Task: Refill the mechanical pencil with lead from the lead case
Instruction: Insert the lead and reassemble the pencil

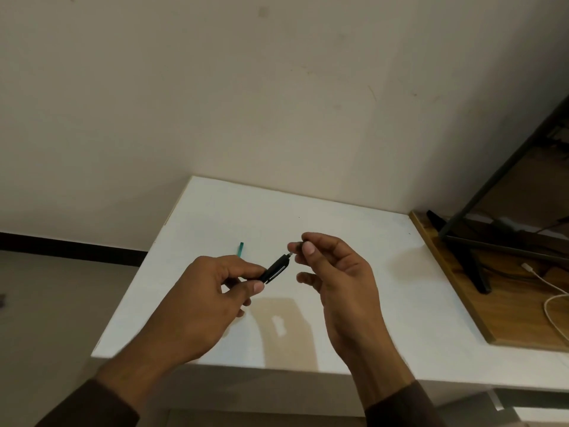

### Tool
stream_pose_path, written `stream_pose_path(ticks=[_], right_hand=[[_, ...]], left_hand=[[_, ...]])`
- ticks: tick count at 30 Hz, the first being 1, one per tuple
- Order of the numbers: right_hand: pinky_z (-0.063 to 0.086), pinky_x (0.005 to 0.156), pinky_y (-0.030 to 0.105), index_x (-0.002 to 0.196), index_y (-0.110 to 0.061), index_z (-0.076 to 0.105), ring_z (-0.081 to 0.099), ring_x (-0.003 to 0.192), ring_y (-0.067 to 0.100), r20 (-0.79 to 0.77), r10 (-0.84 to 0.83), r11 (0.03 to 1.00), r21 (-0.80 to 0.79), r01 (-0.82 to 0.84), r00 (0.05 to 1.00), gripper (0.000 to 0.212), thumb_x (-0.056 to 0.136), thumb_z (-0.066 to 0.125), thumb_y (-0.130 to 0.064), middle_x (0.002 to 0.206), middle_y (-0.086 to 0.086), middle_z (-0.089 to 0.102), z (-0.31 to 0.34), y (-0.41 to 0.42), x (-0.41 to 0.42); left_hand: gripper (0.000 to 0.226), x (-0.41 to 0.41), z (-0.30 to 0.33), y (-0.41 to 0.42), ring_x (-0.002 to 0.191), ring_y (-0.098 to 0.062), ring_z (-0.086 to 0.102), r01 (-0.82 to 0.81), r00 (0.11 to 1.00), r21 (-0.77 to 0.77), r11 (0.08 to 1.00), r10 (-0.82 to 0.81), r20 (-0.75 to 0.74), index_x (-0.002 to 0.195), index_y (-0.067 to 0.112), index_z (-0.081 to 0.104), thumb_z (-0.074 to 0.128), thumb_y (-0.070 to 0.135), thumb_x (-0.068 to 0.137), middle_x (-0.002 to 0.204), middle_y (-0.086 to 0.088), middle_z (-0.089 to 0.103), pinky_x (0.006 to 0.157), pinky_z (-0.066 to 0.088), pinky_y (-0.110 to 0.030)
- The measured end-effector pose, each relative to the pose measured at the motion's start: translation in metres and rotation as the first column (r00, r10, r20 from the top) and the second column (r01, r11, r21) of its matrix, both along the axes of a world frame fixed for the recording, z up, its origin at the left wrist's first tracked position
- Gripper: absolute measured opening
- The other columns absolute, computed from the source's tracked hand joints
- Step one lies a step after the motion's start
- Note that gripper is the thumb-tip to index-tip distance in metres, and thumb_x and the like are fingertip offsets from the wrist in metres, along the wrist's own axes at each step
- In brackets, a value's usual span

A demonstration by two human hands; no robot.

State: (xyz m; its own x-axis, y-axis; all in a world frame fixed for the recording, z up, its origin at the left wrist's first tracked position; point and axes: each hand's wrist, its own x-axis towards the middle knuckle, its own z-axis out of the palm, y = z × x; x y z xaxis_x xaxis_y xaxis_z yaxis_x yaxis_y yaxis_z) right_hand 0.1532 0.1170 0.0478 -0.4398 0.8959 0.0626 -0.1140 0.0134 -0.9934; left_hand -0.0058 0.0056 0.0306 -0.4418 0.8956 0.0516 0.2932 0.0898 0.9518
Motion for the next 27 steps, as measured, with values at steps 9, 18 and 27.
stream_pose_path(ticks=[9, 18, 27], right_hand=[[0.056, 0.075, 0.034, 0.103, -0.023, 0.081, 0.075, 0.098, 0.015, 0.064, -0.028, 0.999, 0.039, 0.025, 0.998, 0.013, 0.094, 0.072, -0.018, 0.1, -0.001, 0.083, 0.006, -0.0011, 0.0032], [0.057, 0.07, 0.027, 0.099, -0.025, 0.083, 0.074, 0.093, 0.014, 0.149, 0.052, 0.996, 0.067, -0.063, 0.987, 0.014, 0.093, 0.073, -0.018, 0.101, -0.002, 0.082, 0.0059, -0.0032, 0.0021], [0.056, 0.059, 0.032, 0.103, -0.01, 0.079, 0.07, 0.076, 0.019, -0.144, 0.278, 0.873, -0.374, -0.312, 0.95, 0.028, 0.087, 0.07, -0.031, 0.111, 0.016, 0.078, 0.0063, -0.003, 0.0004]], left_hand=[[0.021, -0.0027, 0.0002, -0.0008, 0.08, -0.011, 0.073, 0.002, 1.0, -0.001, 1.0, -0.002, -0.008, 0.1, 0.032, 0.082, 0.07, 0.016, 0.093, 0.086, 0.011, 0.075, 0.072, 0.065, -0.03], [0.021, -0.0037, -0.0002, -0.0009, 0.08, -0.011, 0.072, 0.004, 1.0, 0.006, 1.0, -0.004, -0.021, 0.102, 0.031, 0.081, 0.07, 0.016, 0.093, 0.085, 0.013, 0.074, 0.073, 0.065, -0.033], [0.019, -0.0031, 0.002, -0.0012, 0.08, -0.016, 0.072, 0.019, 1.0, -0.006, 1.0, -0.019, -0.022, 0.103, 0.029, 0.081, 0.07, 0.018, 0.093, 0.086, 0.005, 0.074, 0.077, 0.065, -0.035]])
